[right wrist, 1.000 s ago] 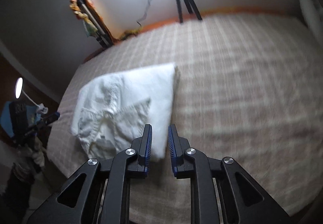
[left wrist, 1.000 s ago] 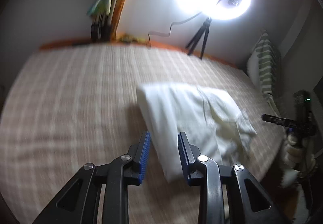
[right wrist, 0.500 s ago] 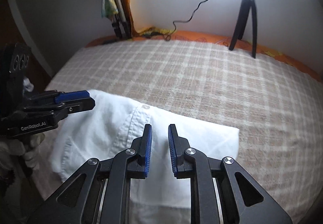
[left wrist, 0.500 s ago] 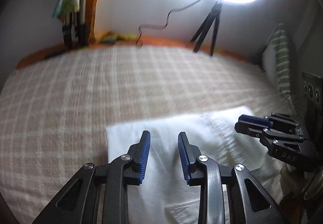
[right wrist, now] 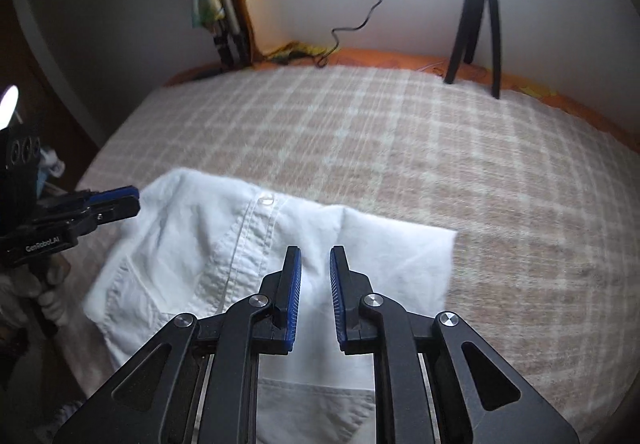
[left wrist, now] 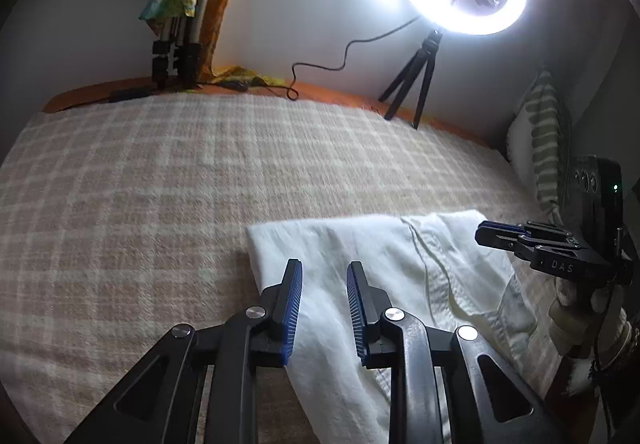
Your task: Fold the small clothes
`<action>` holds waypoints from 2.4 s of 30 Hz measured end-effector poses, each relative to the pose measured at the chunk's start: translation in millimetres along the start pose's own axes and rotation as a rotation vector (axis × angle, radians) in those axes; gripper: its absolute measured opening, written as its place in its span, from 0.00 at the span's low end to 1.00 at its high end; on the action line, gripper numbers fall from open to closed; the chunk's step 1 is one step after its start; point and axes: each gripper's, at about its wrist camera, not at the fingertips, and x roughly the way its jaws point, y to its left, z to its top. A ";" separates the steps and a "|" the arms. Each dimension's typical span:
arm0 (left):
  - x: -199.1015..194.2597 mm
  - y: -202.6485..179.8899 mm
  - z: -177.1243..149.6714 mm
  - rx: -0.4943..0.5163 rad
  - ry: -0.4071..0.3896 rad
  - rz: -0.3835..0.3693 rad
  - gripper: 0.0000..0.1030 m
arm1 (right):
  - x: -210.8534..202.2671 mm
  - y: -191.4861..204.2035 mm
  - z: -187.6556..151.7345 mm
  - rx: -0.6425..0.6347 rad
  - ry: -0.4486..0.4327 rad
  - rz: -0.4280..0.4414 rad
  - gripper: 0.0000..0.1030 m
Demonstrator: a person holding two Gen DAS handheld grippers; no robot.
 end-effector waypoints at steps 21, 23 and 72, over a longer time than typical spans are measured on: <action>57.0 0.4 11.3 0.052 0.062 0.073 0.24 | 55.6 8.3 20.4 -0.038 0.088 -0.043 0.13; 36.3 14.1 13.0 -0.012 0.033 0.052 0.21 | 33.8 6.9 17.3 -0.019 0.054 -0.019 0.17; -8.8 45.7 -78.8 -0.385 0.101 -0.238 0.61 | -37.0 -82.7 -109.9 0.453 0.040 0.333 0.46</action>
